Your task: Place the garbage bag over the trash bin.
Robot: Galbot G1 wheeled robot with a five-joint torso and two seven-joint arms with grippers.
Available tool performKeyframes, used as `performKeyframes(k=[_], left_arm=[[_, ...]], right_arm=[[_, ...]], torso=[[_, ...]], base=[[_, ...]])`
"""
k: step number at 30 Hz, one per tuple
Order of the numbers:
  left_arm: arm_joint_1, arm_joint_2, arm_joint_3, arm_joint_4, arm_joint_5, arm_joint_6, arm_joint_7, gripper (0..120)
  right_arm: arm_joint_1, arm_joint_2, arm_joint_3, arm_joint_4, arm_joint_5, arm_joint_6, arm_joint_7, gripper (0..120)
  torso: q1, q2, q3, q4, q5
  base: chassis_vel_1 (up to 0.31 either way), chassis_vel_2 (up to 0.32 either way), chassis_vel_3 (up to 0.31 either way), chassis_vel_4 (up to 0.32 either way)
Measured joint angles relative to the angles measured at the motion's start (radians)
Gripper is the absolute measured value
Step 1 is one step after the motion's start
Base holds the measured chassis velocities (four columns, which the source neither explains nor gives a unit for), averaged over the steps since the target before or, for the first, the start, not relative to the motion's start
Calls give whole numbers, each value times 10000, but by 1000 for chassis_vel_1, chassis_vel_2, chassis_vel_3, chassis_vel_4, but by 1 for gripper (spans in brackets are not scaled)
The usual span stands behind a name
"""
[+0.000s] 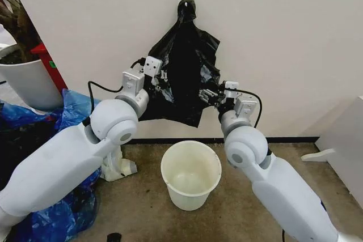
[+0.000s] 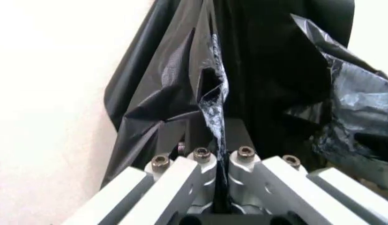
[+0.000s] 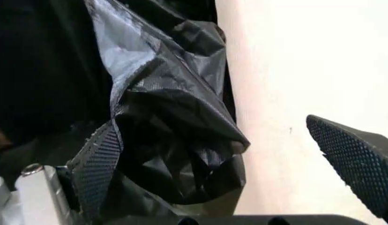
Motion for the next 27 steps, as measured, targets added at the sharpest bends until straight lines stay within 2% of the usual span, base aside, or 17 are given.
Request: performKeyframes(k=[3,8,10,14,15,17,21,22,27], left_arm=[[74,29,-104,-12,17,-19,70,0],[133,46,-247,-14,44,-58,194,0],[145,45,-261,-7,51,-66,211,0],[199,38,-304,9,76,-89,236,0],[211,38,-311,12,84,-93,247,0],[212,38,-313,17,87,-95,252,0],[212,20,-317,28,100,-103,256,0],[212,17,-317,27,100,-103,256,0],[283,19,-359,21,101,-122,253,0]], right_arm=[[82,62,-37,-146,142,108,-48,92],[233,160,-99,-369,265,295,-296,69],[233,145,-100,-377,265,326,-354,66],[233,68,-101,-417,206,470,-703,51],[236,52,-100,-419,174,499,-819,43],[243,47,-102,-419,163,511,-861,41],[290,-1,-125,-418,108,563,-994,26],[299,-23,-126,-418,43,601,-1030,19],[221,-150,-57,-326,-82,661,-1147,5]], torso=[[0,0,0,0,0],[0,0,0,1,0],[0,0,0,0,0],[0,0,0,0,0],[0,0,0,0,0],[0,0,0,0,1],[0,0,0,1,1],[0,0,0,1,2],[0,0,0,1,3]], base=[[0,0,0,0],[0,0,0,0],[0,0,0,0],[0,0,0,0],[0,0,0,0],[0,0,0,0],[0,0,0,0],[0,0,0,0],[0,0,0,0]])
